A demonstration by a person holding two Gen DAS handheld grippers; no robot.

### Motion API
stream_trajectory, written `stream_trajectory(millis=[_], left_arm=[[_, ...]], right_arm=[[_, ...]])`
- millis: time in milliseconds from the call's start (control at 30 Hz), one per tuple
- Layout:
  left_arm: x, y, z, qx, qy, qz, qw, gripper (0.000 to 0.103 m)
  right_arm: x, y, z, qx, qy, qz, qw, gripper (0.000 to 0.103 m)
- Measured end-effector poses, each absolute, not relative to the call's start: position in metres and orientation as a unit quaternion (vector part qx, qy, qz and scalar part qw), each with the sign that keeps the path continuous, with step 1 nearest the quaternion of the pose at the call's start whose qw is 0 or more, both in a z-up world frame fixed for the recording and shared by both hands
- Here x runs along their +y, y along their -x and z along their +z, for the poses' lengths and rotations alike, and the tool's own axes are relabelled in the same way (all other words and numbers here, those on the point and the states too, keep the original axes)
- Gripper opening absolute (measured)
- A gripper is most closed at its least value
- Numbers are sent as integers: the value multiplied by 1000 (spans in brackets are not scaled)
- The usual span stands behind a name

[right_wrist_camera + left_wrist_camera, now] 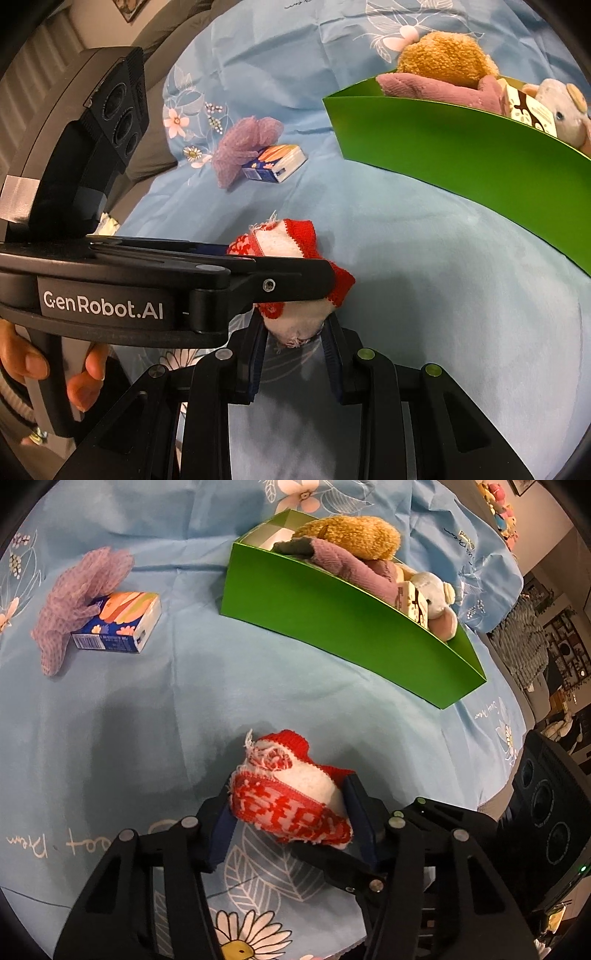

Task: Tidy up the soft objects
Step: 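Lift the knit sock with the right gripper and carry it over the box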

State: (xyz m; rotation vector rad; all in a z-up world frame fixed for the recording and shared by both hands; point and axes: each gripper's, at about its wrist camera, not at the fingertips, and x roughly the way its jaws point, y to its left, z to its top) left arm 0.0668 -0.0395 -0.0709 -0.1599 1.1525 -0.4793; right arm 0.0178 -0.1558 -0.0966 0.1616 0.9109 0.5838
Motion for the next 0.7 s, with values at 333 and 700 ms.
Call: stream_trajectory(millis=[333, 700], left_arm=[[-53, -60, -48, 513, 49, -230, 826, 54], [-79, -54, -20, 483, 16, -244, 841, 54]], right_arm=[[-169, -11, -80, 405, -94, 279, 865, 31], [-194, 0, -58, 365, -115, 270, 884, 31]])
